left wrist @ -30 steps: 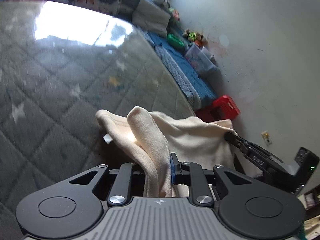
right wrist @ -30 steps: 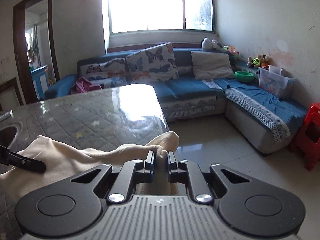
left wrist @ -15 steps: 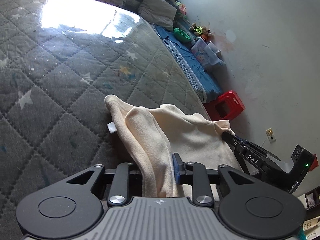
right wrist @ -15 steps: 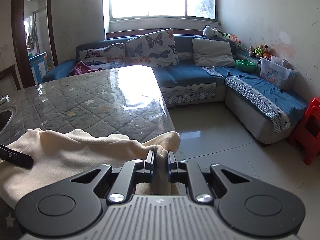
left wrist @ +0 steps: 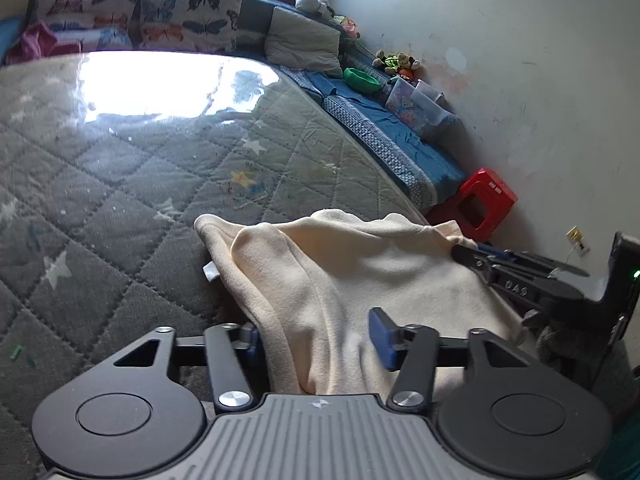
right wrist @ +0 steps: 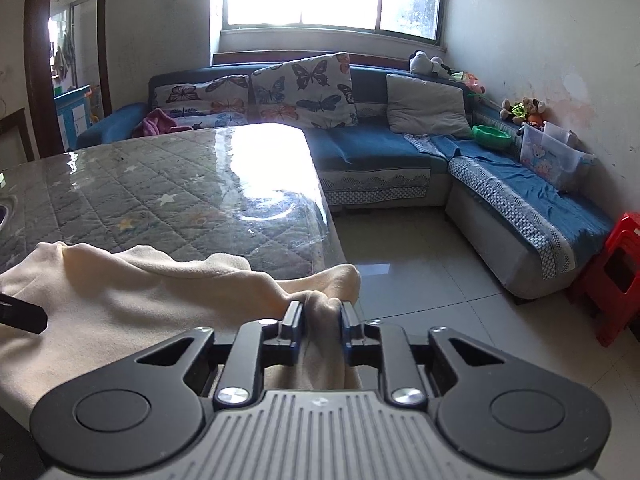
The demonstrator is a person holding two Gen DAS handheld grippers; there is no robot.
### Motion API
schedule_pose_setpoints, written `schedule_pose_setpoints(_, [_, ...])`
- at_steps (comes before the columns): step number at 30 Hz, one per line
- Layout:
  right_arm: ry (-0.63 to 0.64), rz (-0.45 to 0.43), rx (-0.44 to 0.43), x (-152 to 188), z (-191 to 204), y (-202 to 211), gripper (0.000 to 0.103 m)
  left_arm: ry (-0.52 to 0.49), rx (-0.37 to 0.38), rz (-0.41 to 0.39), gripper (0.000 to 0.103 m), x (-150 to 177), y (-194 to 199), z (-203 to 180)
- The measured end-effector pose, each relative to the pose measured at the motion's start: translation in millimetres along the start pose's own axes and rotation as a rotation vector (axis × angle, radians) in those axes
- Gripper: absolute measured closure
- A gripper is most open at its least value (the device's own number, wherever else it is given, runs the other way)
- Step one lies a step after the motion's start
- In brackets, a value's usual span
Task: Fold clothes
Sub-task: 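Lower the folded sweatshirt onto the table and open both tools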
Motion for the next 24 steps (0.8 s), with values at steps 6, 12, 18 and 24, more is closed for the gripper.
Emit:
schedule_pose_setpoints(6, [-0.009, -0.038, -0.024, 4, 6, 30, 0.070, -0.092, -0.067, -0.015, 0.028, 7, 4, -9])
schedule_pose_setpoints(12, [-0.012, -0.070, -0.095, 13, 27, 64, 0.064, -0.162, -0.126, -0.032, 0.021, 12, 8, -15])
schedule_pose_setpoints(18, [-0.002, -0.064, -0.125, 32, 46, 79, 0.062, -0.201, -0.156, -0.046, 0.018, 19, 12, -19])
schedule_pose_setpoints(24, [-0.016, -0.038, -0.101, 47, 47, 76, 0.062, -0.221, -0.179, -0.061, 0.016, 25, 17, -20])
Point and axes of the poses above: each gripper's, at about its wrist camera, not at the fingertips, and y roughly against the way its jaws point, z to its left, x to its underside, the point moved 8 cm from there along -y, roughly the way its jaws point, and after that the axes turned 3 degrees about x, right-handed, at the moved point
